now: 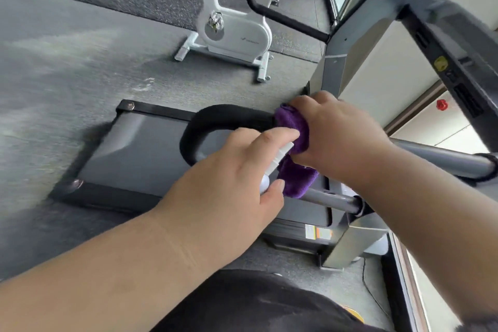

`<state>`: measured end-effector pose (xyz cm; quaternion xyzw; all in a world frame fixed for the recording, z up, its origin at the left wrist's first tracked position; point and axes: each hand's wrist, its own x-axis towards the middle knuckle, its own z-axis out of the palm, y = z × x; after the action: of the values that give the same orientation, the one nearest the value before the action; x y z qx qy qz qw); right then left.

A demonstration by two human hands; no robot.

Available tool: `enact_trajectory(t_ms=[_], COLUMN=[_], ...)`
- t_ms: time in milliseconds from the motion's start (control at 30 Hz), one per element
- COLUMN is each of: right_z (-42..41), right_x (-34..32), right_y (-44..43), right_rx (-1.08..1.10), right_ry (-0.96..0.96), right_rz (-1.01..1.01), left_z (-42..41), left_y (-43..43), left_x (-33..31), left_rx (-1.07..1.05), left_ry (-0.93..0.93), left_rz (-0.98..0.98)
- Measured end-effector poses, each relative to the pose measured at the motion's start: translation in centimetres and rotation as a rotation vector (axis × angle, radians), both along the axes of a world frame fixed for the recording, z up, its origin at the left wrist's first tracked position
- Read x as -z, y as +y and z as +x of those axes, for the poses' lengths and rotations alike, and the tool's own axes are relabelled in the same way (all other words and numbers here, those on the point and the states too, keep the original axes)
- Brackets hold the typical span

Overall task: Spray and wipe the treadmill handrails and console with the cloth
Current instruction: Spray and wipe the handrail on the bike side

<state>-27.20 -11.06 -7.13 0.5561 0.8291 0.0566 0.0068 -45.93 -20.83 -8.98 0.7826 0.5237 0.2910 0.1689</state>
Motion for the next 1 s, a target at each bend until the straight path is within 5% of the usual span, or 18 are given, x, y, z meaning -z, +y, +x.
enact_trajectory(t_ms=[433, 767, 1000], right_z=[-15.0, -8.4, -0.6], right_x=[0.8, 0.5, -0.1], right_y=[1.8, 0.1, -1.4], right_rx=[-0.213, 0.031, 0.255], right_ry=[-0.289, 0.15, 0.106], right_rz=[0.095, -0.058, -0.031], left_z=[-4.6, -3.9, -4.1], left_y=[-3.9, -4.1, -3.8], left_x=[0.3, -0.2, -0.3], left_rx=[-0.122, -0.067, -0.02], left_ry=[-0.057, -0.024, -0.008], left_rz=[0.035, 0.065, 0.068])
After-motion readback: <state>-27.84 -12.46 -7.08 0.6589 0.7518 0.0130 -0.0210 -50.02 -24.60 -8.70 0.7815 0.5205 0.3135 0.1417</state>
